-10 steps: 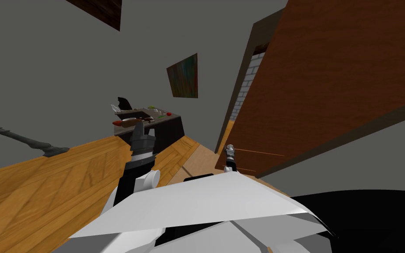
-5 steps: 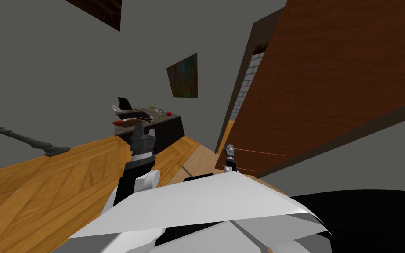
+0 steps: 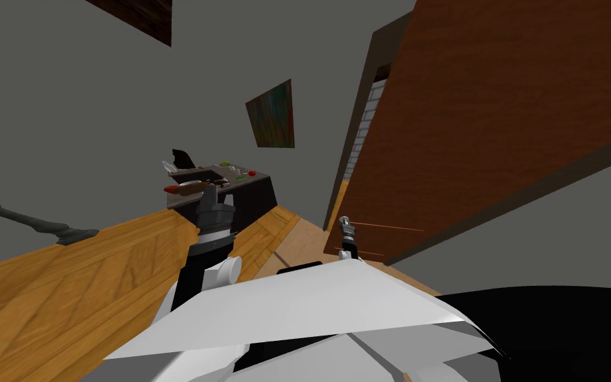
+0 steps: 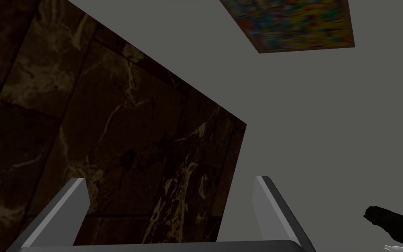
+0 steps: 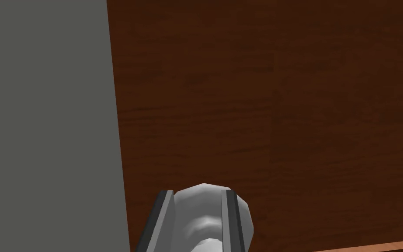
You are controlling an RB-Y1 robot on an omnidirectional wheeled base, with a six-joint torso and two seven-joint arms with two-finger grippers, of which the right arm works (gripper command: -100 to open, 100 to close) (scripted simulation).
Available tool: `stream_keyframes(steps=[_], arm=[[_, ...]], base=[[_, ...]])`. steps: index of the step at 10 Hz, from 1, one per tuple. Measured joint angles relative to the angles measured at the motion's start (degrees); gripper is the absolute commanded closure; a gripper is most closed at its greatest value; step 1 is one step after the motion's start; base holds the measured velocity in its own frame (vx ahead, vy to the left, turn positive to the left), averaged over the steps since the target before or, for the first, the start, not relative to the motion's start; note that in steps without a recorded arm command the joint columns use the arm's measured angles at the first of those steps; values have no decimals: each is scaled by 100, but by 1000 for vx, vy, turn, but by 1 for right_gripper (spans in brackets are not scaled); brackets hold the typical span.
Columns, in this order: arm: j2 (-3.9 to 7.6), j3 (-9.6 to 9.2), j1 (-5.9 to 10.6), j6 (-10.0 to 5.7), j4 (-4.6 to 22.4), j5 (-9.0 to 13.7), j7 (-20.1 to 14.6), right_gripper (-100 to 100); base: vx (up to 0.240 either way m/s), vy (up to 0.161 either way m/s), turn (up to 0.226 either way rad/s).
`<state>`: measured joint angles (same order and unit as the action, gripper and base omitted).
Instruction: Pull the door open
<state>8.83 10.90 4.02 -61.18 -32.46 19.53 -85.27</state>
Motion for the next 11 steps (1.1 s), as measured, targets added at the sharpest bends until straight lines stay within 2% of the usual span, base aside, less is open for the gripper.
stream_keyframes(steps=[3, 4, 6, 8, 11], arm=[[8, 7, 9, -11, -6, 6, -9, 100], [12, 10, 8, -9, -6, 7, -9, -100], [10, -69, 104, 144, -79, -38, -22, -100], [32, -123, 102, 417, -100, -63, -56, -100], [68, -233, 270, 707, 31, -120, -126, -100]], base=[[-1, -3, 10], [-111, 0, 35], [-214, -2, 13], [-209, -13, 13], [-152, -9, 14]])
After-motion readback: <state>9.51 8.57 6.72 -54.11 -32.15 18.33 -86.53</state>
